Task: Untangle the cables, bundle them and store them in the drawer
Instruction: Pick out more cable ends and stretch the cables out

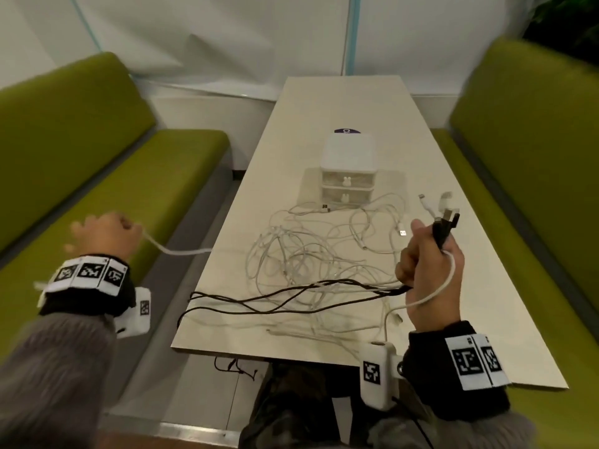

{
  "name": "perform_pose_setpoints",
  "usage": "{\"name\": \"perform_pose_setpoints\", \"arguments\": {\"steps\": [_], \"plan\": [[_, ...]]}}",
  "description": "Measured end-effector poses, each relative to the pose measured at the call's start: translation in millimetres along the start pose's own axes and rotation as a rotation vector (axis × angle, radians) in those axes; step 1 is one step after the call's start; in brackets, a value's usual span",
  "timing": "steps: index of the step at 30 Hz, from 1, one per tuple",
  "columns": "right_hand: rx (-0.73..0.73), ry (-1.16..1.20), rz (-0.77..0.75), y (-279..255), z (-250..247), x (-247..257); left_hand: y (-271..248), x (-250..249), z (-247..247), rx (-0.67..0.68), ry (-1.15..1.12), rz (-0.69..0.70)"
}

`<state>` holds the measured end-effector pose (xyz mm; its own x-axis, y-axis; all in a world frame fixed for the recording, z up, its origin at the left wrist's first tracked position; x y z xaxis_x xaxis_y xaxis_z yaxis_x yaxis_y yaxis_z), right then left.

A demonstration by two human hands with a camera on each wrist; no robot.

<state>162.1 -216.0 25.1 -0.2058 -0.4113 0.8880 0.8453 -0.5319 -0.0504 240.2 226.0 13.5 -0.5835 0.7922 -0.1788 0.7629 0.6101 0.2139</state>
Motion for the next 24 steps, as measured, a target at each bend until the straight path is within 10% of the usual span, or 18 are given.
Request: {"name": "perform_pose_setpoints", "arguments": {"steps": [4,7,12,24], "plan": [[0.031,-0.078,-0.033,-3,7,-3,-30,-23,16,0.096,-0.07,0.045],[0.041,-0.136,-0.057,-4,14,-8,-98,-91,-19,0.03,-0.567,0.462],[0.073,-0.27,-0.15,-11,22,-19,-211,-168,-76,0.392,-0.989,0.93],[0.288,-0.309,-0.072,-15,23,-19,-205,-168,-73,0.66,-1.114,0.802]]}}
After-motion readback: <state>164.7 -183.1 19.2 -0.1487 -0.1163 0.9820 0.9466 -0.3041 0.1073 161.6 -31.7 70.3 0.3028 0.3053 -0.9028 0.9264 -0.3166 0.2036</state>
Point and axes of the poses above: each hand's wrist, its own y-axis towards the middle knuckle, its own z-axis out of the palm, x = y × z, the point moved 1 cm from there along y, towards the middle knuckle, and after that the axes turned 8 degrees about -x, right-handed, at the moved point
